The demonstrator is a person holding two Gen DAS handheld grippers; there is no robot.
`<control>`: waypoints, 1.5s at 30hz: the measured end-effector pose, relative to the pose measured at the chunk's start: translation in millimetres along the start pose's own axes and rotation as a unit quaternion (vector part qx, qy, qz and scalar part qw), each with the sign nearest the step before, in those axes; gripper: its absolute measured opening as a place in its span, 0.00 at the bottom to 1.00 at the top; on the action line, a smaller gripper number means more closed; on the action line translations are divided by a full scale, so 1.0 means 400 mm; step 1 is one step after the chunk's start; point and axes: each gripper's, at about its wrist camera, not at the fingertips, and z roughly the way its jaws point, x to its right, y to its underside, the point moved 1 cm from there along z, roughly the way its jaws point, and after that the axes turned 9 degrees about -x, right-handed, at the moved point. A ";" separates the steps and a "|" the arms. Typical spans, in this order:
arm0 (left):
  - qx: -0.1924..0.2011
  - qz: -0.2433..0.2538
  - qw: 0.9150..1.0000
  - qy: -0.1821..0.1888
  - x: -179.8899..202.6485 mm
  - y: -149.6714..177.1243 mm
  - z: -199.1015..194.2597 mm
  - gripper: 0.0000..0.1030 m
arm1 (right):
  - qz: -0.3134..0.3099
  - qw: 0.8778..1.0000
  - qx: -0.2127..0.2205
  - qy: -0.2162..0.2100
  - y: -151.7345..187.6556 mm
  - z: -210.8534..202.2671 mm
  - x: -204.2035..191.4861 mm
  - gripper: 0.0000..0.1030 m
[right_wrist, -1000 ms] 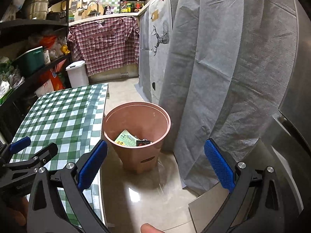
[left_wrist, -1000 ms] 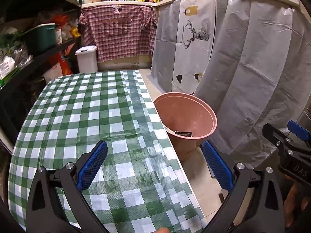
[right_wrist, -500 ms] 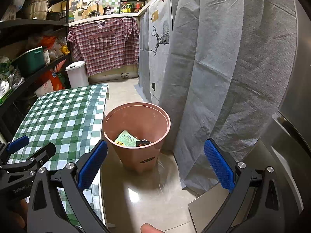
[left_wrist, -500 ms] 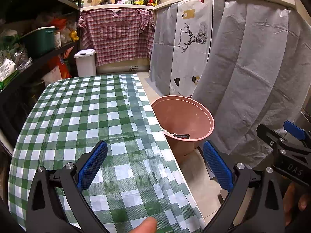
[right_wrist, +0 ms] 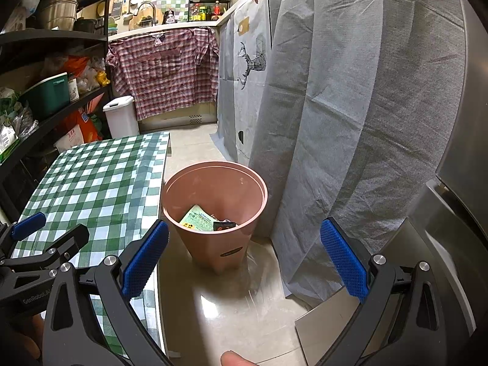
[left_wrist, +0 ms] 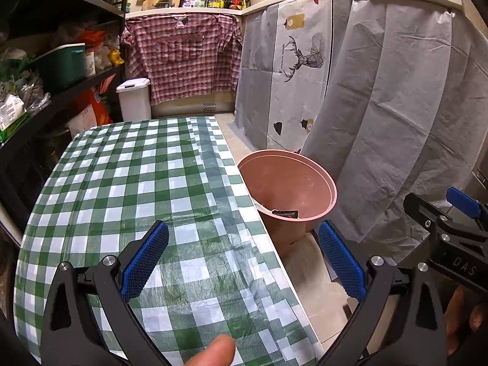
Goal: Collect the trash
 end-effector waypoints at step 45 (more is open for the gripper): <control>0.009 0.015 1.000 0.001 0.019 0.004 0.003 0.93 | -0.001 1.000 0.000 0.001 -0.002 -0.001 -0.003 0.95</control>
